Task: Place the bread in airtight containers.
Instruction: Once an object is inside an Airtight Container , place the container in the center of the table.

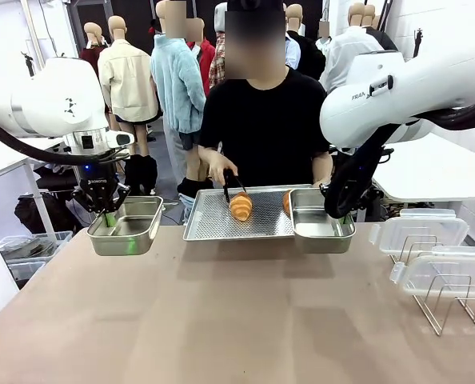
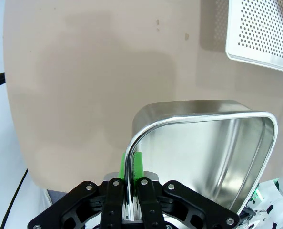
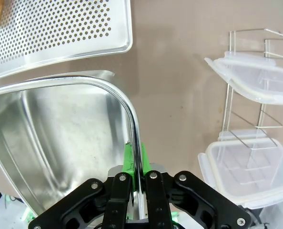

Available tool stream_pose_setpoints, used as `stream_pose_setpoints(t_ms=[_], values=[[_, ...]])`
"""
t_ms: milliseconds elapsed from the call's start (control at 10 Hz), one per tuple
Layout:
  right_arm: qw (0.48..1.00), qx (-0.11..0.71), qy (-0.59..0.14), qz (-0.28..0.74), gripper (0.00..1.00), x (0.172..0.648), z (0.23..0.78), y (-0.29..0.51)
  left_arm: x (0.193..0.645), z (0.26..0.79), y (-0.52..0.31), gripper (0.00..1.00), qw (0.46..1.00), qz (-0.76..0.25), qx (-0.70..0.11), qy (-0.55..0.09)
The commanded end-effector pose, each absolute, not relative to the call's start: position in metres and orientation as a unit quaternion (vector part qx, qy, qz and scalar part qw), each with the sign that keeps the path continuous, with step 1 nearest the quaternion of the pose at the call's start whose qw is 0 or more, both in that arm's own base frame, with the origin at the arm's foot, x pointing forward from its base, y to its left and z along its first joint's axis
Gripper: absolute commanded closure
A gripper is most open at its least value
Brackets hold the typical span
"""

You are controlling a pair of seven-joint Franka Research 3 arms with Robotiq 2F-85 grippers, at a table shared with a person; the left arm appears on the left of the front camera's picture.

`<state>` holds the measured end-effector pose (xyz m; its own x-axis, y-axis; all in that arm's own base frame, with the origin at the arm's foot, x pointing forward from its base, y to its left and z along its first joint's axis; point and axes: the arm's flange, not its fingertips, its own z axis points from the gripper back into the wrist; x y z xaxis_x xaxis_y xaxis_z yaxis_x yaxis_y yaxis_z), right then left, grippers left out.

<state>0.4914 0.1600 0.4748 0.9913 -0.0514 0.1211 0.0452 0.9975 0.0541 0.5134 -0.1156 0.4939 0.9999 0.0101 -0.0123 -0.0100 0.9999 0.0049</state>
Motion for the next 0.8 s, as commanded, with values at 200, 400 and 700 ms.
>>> stream_pose_setpoints(t_ms=[200,400,700], values=[[0.997,0.027,-0.072,-0.023,1.0,0.4904,0.4725,0.1597,0.5103,0.4976,-0.1138,1.0,1.0,0.002,0.002,0.002],[0.997,0.027,-0.072,-0.023,1.0,0.4904,0.4725,0.1597,0.5103,0.4976,-0.1138,1.0,1.0,0.002,0.002,0.002],[0.997,0.027,-0.072,-0.023,1.0,0.4904,0.4725,0.1597,0.5103,0.4976,-0.1138,1.0,1.0,0.002,0.002,0.002]])
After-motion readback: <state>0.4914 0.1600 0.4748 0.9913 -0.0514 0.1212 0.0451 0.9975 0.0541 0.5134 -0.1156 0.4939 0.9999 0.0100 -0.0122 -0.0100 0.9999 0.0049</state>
